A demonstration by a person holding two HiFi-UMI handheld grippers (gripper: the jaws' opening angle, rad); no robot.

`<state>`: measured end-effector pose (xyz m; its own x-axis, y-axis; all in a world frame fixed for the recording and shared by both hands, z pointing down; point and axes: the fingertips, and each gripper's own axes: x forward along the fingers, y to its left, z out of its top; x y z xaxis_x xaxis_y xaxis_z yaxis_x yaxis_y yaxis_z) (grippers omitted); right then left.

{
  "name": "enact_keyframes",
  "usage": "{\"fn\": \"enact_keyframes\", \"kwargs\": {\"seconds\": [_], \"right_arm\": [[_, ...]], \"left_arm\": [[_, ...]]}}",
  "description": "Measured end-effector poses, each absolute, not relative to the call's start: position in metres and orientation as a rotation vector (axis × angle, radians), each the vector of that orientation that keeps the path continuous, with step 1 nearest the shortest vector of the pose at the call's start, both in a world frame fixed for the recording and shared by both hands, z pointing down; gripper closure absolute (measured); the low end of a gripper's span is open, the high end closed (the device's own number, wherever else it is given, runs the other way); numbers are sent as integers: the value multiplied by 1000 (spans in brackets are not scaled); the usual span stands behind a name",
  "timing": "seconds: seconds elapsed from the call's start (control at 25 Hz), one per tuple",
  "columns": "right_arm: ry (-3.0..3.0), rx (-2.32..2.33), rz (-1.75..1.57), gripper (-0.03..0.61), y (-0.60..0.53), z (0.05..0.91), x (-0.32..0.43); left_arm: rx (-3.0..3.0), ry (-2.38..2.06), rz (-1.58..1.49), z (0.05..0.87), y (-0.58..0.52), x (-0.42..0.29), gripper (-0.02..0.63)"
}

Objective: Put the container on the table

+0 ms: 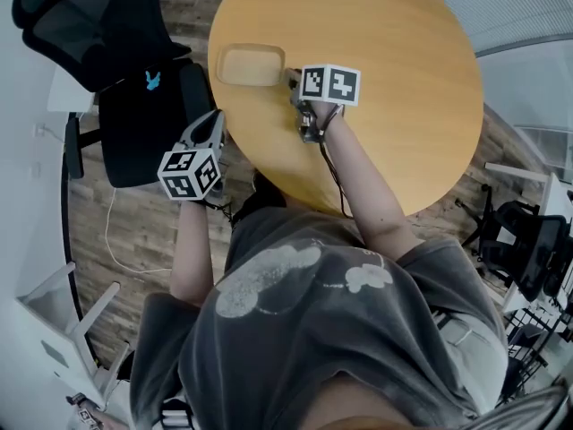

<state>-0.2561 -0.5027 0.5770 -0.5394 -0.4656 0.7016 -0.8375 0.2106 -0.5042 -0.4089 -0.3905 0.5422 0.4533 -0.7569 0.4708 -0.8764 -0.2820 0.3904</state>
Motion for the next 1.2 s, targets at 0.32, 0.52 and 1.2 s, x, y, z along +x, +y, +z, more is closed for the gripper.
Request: {"fn": "enact_keyframes", "kwargs": {"seconds": [0.32, 0.52, 1.2], "right_arm": [[-2182, 1114, 1270, 520, -471, 555, -239], [-2228, 1069, 1204, 577, -447, 544, -225], [-2396, 863, 1079, 578, -336, 501, -108]], "left_arm": [[2074, -1429, 245, 529, -353, -383, 615], [2067, -1486, 225, 519, -328, -365, 615], [2034, -1678, 164, 481, -204, -235, 615]]}}
